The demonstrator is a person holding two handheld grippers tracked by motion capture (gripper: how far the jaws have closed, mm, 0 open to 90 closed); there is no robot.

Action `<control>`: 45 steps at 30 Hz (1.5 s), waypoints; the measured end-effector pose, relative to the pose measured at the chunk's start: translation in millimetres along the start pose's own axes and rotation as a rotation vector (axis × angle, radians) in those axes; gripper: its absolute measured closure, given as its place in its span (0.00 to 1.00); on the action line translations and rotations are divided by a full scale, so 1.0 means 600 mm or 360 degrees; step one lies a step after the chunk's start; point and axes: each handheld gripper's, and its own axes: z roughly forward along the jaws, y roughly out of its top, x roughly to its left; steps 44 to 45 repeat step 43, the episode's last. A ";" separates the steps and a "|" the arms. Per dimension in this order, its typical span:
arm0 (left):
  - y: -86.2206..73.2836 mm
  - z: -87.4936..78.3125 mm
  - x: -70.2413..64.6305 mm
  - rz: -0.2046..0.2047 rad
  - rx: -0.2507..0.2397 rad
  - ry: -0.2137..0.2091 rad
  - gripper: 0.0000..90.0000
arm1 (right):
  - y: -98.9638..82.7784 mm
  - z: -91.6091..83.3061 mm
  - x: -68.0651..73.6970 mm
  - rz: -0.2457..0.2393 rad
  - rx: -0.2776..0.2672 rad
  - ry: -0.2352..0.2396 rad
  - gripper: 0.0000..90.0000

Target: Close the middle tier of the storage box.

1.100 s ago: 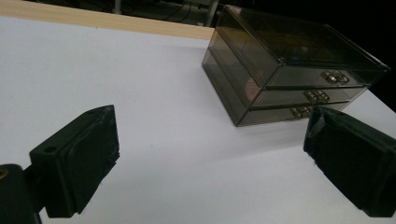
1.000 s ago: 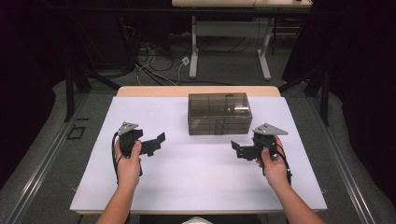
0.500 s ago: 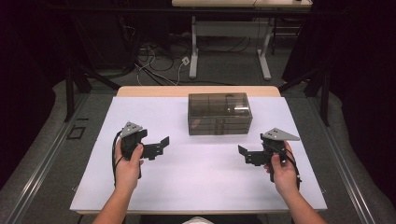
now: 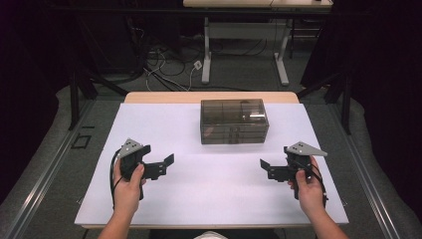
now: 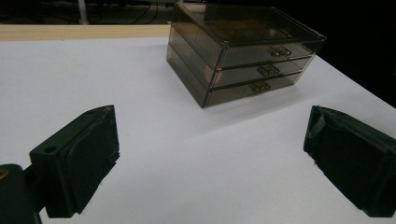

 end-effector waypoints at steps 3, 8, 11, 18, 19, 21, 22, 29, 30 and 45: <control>-0.010 -0.005 0.003 -0.0010 -0.0005 -0.0008 0.04 | -0.006 -0.003 -0.003 0.0000 0.0001 -0.0011 0.00; -0.026 -0.010 0.011 -0.0043 -0.0024 -0.0009 0.04 | -0.013 -0.008 -0.009 0.0021 -0.0013 -0.0024 0.01; -0.032 -0.012 0.015 -0.0053 -0.0019 0.0000 0.04 | -0.018 -0.007 -0.010 0.0023 -0.0012 -0.0028 0.01; -0.041 -0.021 0.024 -0.0074 -0.0046 0.0032 0.04 | -0.026 -0.007 -0.013 0.0026 -0.0013 -0.0032 0.01; -0.042 -0.022 0.026 -0.0068 -0.0049 0.0039 0.04 | -0.027 -0.007 -0.014 0.0031 -0.0010 -0.0030 0.01; -0.044 -0.023 0.028 -0.0068 -0.0047 0.0054 0.04 | -0.029 -0.006 -0.014 0.0041 -0.0014 -0.0035 0.01; -0.045 -0.023 0.030 -0.0067 -0.0045 0.0062 0.04 | -0.031 -0.006 -0.015 0.0039 -0.0015 -0.0044 0.01; -0.053 -0.023 0.039 -0.0097 -0.0037 0.0094 0.04 | -0.038 -0.003 -0.022 0.0060 0.0001 -0.0051 0.01; -0.054 -0.023 0.040 -0.0100 -0.0038 0.0097 0.04 | -0.039 -0.003 -0.023 0.0062 0.0000 -0.0055 0.01; -0.060 -0.018 0.049 -0.0146 -0.0030 0.0133 0.04 | -0.052 0.002 -0.036 0.0120 0.0028 -0.0082 0.01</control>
